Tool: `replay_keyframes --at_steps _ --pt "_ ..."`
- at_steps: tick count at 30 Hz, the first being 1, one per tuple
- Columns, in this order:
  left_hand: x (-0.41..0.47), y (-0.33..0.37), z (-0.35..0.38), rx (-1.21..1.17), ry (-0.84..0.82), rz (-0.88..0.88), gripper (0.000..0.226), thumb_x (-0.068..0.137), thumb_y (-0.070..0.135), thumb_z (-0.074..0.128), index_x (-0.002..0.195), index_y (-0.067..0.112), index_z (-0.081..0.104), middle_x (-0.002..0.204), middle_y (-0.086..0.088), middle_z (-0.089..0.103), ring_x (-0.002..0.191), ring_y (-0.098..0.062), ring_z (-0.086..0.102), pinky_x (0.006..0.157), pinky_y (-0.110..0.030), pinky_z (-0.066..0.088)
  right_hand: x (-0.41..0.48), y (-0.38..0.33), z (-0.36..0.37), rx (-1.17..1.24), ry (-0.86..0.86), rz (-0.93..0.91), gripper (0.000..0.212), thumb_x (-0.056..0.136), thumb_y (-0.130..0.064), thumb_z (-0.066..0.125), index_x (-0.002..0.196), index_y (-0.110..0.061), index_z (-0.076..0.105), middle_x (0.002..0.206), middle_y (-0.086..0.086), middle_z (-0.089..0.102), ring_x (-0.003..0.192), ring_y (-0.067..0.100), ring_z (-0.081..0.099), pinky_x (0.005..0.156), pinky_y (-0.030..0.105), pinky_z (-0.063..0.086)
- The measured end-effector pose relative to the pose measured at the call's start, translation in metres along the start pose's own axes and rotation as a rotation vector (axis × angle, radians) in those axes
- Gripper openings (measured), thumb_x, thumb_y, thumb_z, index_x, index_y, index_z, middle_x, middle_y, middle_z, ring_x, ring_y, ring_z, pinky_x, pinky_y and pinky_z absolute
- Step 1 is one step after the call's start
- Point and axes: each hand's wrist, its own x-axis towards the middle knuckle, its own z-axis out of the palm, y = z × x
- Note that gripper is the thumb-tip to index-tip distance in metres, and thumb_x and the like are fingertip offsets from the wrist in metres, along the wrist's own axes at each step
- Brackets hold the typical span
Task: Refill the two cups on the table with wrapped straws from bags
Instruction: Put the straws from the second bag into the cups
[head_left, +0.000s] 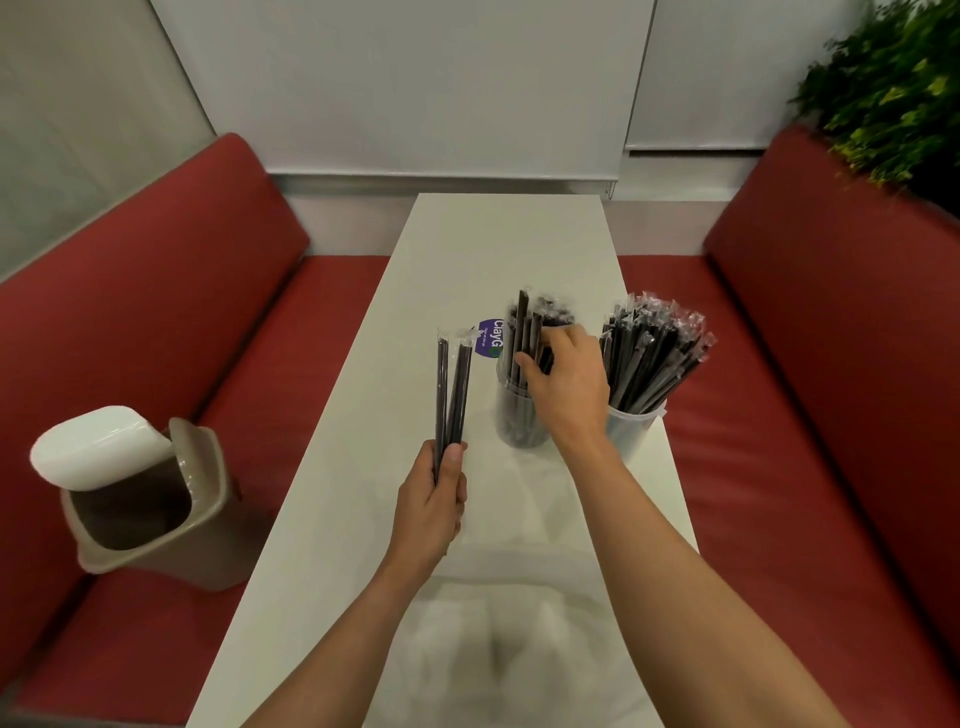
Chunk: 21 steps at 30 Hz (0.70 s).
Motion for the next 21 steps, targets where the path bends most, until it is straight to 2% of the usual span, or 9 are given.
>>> replay_keyframes --at_steps 4,6,8,10,12,15,18,21 --pt "0.0 -0.002 -0.003 -0.003 0.0 0.0 0.024 0.107 0.043 0.046 0.109 0.027 0.063 0.069 0.002 0.052 0.057 -0.016 0.044 0.046 -0.029 0.037 0.0 -0.004 -0.003 -0.043 0.034 0.019 0.055 0.091 -0.047 0.076 0.136 -0.019 0.063 0.119 0.001 0.049 0.114 0.02 0.046 0.081 0.042 0.057" --pt "0.0 -0.004 -0.004 -0.004 0.004 -0.007 0.024 0.107 0.044 0.046 0.109 0.027 0.063 0.07 0.001 0.053 0.059 -0.018 0.045 0.046 -0.029 0.037 0.005 -0.009 -0.008 -0.056 0.124 -0.056 0.069 0.091 -0.047 0.075 0.149 -0.019 0.051 0.132 0.007 0.05 0.117 0.025 0.046 0.091 0.039 0.051" --pt "-0.001 -0.005 -0.004 -0.003 0.001 -0.013 0.025 0.107 0.045 0.045 0.11 0.027 0.063 0.07 0.001 0.053 0.059 -0.019 0.045 0.046 -0.03 0.038 0.015 -0.017 -0.013 -0.087 0.167 -0.181 0.073 0.095 -0.042 0.069 0.158 -0.023 0.038 0.152 0.01 0.043 0.129 0.031 0.044 0.102 0.043 0.044" --pt "-0.001 -0.005 -0.004 -0.006 -0.003 -0.011 0.025 0.107 0.045 0.045 0.111 0.028 0.062 0.07 0.001 0.053 0.058 -0.018 0.045 0.046 -0.03 0.038 0.029 -0.024 -0.014 -0.131 0.09 -0.271 0.066 0.102 -0.034 0.059 0.162 -0.028 0.031 0.167 0.007 0.03 0.147 0.034 0.034 0.115 0.051 0.036" --pt "-0.001 -0.004 -0.003 -0.009 -0.007 -0.008 0.025 0.107 0.045 0.045 0.111 0.027 0.062 0.07 0.001 0.053 0.057 -0.017 0.045 0.046 -0.03 0.038 0.038 -0.023 -0.009 -0.16 -0.09 -0.278 0.054 0.109 -0.031 0.045 0.161 -0.029 0.033 0.172 0.002 0.023 0.156 0.033 0.022 0.125 0.056 0.023" --pt "-0.002 -0.003 -0.006 -0.017 -0.001 0.005 0.025 0.107 0.044 0.045 0.11 0.027 0.062 0.069 0.001 0.053 0.056 -0.016 0.045 0.045 -0.03 0.038 0.032 -0.005 0.004 -0.2 -0.31 -0.237 0.047 0.113 -0.03 0.029 0.16 -0.026 0.034 0.172 -0.006 0.021 0.16 0.027 0.012 0.126 0.06 0.016" --pt "-0.001 -0.005 -0.008 -0.027 0.006 0.0 0.025 0.107 0.044 0.045 0.111 0.027 0.063 0.069 0.002 0.052 0.055 -0.013 0.044 0.046 -0.029 0.037 0.02 0.01 0.011 -0.279 -0.351 -0.284 0.053 0.114 -0.028 0.026 0.166 -0.026 0.017 0.174 -0.01 0.007 0.162 0.026 -0.001 0.128 0.06 0.01" --pt "-0.002 -0.006 -0.009 -0.035 -0.003 -0.004 0.026 0.107 0.045 0.045 0.113 0.028 0.063 0.069 0.002 0.053 0.055 -0.014 0.044 0.046 -0.03 0.037 0.02 0.011 0.007 -0.279 -0.337 -0.313 0.059 0.113 -0.028 0.028 0.167 -0.022 0.004 0.175 -0.007 -0.004 0.161 0.027 -0.01 0.128 0.061 0.004"
